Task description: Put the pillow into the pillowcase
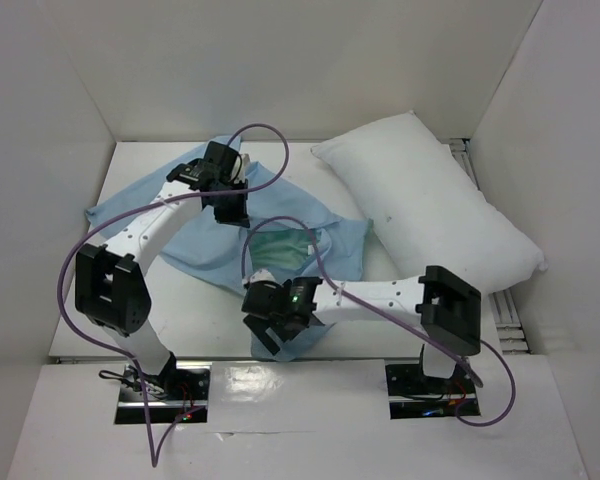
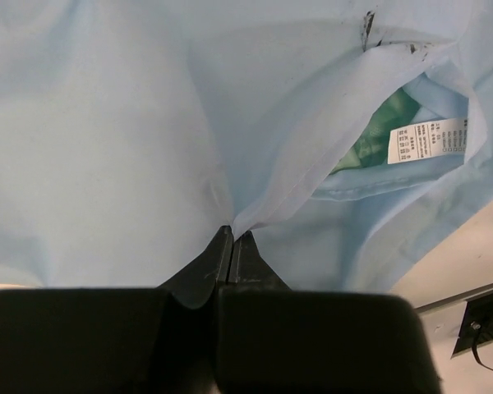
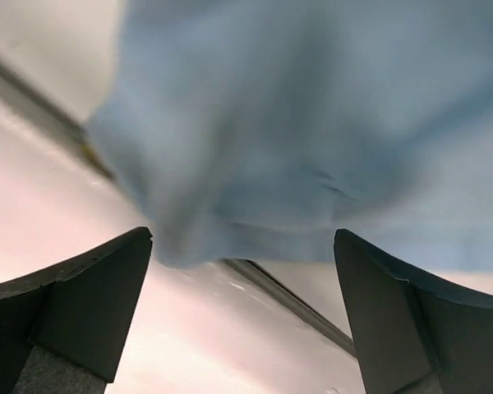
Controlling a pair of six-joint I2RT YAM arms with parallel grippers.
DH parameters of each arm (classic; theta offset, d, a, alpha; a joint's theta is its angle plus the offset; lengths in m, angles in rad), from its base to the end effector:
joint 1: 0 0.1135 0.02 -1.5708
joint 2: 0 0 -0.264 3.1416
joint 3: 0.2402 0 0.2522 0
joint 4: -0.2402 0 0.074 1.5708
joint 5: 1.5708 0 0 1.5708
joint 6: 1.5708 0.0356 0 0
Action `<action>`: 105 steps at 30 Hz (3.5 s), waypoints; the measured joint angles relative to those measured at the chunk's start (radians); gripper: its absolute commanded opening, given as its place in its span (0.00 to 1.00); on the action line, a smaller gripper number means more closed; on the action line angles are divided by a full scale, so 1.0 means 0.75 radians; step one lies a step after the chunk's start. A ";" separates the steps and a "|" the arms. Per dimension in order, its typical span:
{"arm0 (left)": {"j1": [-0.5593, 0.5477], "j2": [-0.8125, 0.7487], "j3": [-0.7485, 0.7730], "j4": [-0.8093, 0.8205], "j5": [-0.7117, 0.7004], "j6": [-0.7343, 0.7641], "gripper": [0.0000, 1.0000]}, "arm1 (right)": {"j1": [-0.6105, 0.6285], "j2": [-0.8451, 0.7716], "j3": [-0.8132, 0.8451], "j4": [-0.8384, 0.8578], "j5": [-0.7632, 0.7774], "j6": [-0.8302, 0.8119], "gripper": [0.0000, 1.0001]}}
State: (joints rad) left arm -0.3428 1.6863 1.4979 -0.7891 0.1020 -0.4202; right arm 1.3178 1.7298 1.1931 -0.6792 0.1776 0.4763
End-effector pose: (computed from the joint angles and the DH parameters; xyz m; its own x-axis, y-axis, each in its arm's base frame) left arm 0.3411 -0.1256 0.2981 -0.8712 -0.1200 -0.4760 0.0357 0.9516 -0.3052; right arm 0.0914 0.3285 0.1982 -0.6385 -0.6666 -0.3848 -0.7256 0.6880 0.0121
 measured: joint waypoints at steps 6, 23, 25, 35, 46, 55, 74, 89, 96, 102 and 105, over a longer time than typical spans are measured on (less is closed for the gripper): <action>0.000 -0.016 0.001 0.004 0.000 -0.002 0.00 | -0.201 -0.202 0.104 -0.203 0.194 -0.013 0.90; 0.062 -0.136 0.129 0.008 0.069 -0.038 0.00 | -0.975 -0.009 0.168 0.081 -0.037 -0.018 0.00; 0.081 -0.163 0.139 0.011 0.081 -0.038 0.00 | -0.977 0.104 0.223 0.114 -0.096 -0.022 0.00; 0.125 -0.179 0.140 0.006 0.152 -0.041 0.00 | -0.960 0.443 0.533 0.157 -0.171 -0.076 0.27; 0.130 -0.130 0.150 0.008 0.201 -0.042 0.00 | -1.149 0.183 0.884 -0.032 0.296 -0.225 1.00; 0.149 -0.062 0.153 0.010 0.221 -0.053 0.00 | -1.310 0.828 1.319 -0.215 0.511 -0.352 0.00; 0.172 0.080 0.246 0.029 0.269 -0.110 0.00 | -1.420 -0.701 0.399 -0.093 -0.302 -0.451 0.00; 0.293 0.234 0.395 0.068 0.335 -0.152 0.00 | -1.206 -0.975 0.034 -0.226 -0.848 -0.450 0.00; 0.292 0.089 0.230 0.074 0.385 -0.141 0.00 | -1.033 -0.967 -0.094 -0.161 -0.784 -0.382 0.00; 0.290 -0.023 0.119 0.077 0.413 -0.132 0.00 | -0.873 -0.804 -0.017 -0.153 -0.702 -0.373 1.00; 0.289 -0.075 0.038 0.076 0.423 -0.131 0.00 | -0.842 -0.709 0.120 -0.148 -0.689 -0.387 1.00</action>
State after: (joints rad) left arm -0.1257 1.6302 1.5265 -0.7322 0.4191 -0.5186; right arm 0.6865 1.1984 1.2827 -0.7902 -0.3393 0.1864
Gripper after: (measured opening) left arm 0.030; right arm 0.997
